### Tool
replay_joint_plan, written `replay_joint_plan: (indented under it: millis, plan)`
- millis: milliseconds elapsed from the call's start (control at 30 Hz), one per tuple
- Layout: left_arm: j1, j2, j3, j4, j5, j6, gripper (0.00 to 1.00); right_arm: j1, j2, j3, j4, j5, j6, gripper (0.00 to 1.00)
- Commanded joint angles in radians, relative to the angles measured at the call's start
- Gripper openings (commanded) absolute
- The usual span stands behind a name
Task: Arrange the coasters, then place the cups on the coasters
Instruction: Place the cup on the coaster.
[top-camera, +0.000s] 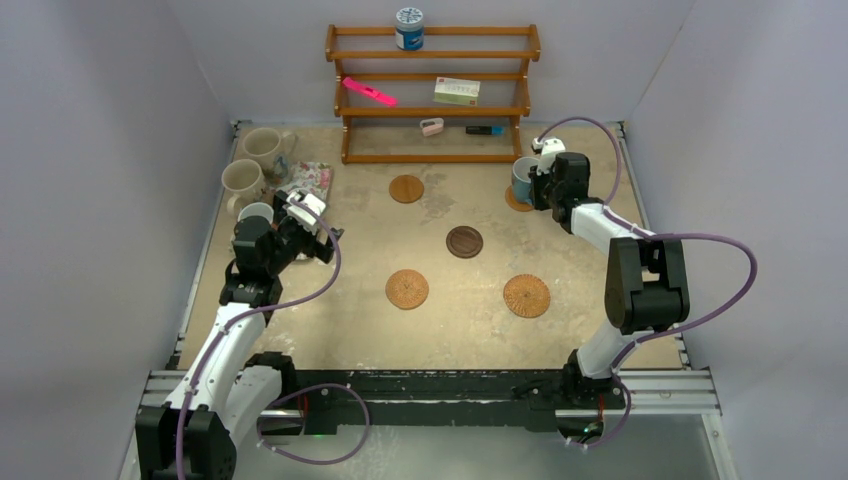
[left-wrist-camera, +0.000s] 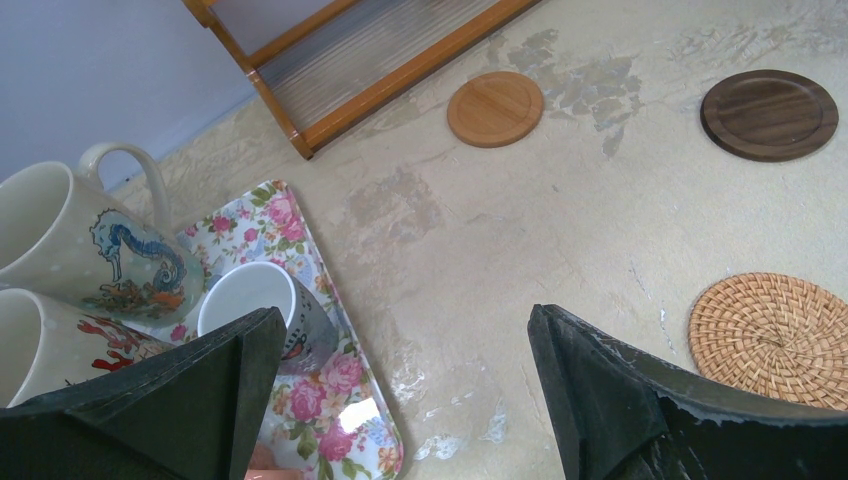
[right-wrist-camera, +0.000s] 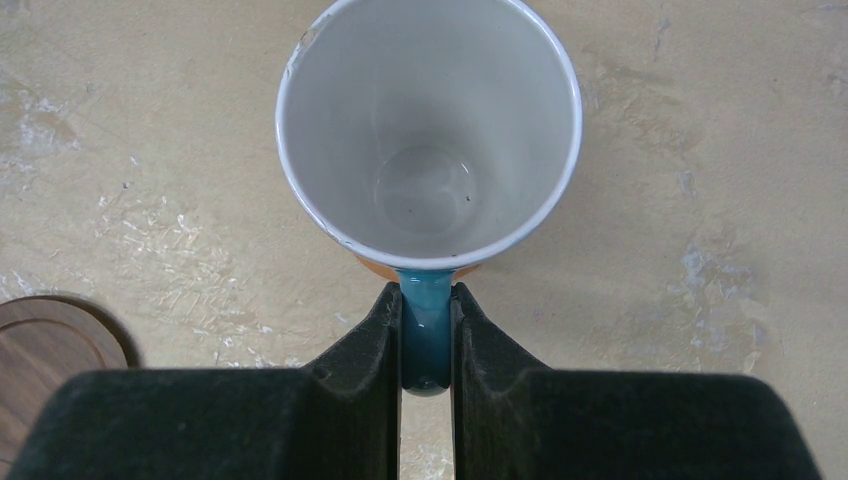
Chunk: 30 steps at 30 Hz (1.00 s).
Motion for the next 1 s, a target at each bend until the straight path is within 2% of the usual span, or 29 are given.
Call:
replay_joint_plan:
  millis: [0,967]
  plan:
    - [0.008,-0.006,-0.001,0.042,0.015,0.009,1.00,0.006,-0.044,0.042,-0.010,0.014,-0.018,0.17]
    - [0.008,-0.004,0.001,0.043,0.017,0.006,1.00,0.009,-0.064,0.051,-0.036,0.014,-0.024,0.29]
